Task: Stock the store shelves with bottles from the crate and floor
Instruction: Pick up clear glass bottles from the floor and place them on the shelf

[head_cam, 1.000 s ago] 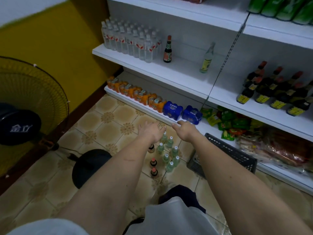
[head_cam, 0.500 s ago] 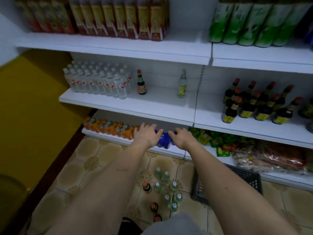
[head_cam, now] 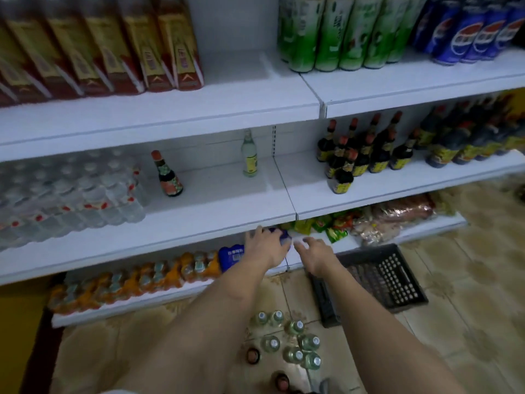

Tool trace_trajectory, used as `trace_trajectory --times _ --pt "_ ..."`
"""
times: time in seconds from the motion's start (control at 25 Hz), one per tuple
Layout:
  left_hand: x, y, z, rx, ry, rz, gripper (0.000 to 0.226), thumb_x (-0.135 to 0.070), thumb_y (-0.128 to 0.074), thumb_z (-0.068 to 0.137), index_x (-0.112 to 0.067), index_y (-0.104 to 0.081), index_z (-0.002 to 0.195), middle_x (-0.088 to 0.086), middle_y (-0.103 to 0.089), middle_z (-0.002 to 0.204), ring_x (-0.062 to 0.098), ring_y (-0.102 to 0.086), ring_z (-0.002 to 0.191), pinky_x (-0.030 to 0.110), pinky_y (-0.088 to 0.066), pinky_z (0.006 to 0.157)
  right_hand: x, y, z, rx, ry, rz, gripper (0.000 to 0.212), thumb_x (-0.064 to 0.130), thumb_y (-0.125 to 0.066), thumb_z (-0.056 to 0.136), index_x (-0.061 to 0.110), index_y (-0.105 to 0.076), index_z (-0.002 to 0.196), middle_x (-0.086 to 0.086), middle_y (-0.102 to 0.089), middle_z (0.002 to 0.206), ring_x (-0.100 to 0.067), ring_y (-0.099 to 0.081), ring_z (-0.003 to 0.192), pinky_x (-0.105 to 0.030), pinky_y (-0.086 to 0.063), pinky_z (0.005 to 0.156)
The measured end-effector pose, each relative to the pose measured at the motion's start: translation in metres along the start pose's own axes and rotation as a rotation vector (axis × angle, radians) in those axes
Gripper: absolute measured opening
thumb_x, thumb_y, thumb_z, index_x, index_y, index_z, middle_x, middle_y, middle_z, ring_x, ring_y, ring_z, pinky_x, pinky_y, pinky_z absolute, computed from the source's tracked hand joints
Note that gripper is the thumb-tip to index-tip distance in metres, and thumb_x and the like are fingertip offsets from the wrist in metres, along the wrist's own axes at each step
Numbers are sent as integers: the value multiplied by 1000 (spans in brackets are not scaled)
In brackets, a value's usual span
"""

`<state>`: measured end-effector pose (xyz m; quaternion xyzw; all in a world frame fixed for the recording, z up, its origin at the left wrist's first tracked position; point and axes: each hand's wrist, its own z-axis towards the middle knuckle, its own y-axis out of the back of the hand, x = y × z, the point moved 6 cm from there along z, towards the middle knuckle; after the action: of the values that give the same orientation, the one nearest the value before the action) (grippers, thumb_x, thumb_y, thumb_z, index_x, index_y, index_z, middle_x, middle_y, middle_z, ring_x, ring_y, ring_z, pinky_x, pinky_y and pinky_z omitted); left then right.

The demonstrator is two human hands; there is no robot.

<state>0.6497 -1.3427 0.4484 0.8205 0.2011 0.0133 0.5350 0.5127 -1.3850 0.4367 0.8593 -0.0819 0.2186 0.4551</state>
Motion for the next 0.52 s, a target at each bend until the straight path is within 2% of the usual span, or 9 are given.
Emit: trace_trajectory --times 0.12,0.24,0.36,0.44,0.52 --pt "21 -3 6 50 -86 22 55 -51 -24 99 -23 -44 141 7 -49 142 26 -35 135 48 -26 111 -4 -24 -21 -29 -127 94 59 51 -33 100 16 -40 148 -17 -42 149 -37 -40 135 -45 -36 111" --pt "24 -8 -5 126 -176 82 57 -51 -24 99 -25 -35 148 9 -42 149 28 -30 140 51 -21 115 -7 -38 -47 -39 -167 89 50 41 -30 103 14 -47 141 -17 -43 148 -38 -38 135 -47 -33 111" --pt "28 -18 -11 150 -222 104 57 -52 -23 99 -23 -40 145 11 -45 147 30 -32 138 51 -23 114 -17 -50 -57 -29 -234 169 42 30 -27 105 9 -48 136 -21 -44 146 -40 -40 132 -49 -34 109" --pt "36 -26 -11 141 -207 79 54 -52 -26 99 -21 -46 139 13 -49 141 31 -36 134 52 -26 112 -20 -71 -57 7 -233 153 47 35 -30 104 9 -45 140 -20 -43 148 -40 -40 133 -48 -34 110" --pt "46 -41 -12 150 -193 51 49 -51 -30 99 -20 -48 132 14 -53 135 32 -42 128 51 -31 109 -24 -98 -61 20 -279 250 55 44 -35 101 13 -42 145 -17 -42 150 -37 -41 134 -44 -35 111"
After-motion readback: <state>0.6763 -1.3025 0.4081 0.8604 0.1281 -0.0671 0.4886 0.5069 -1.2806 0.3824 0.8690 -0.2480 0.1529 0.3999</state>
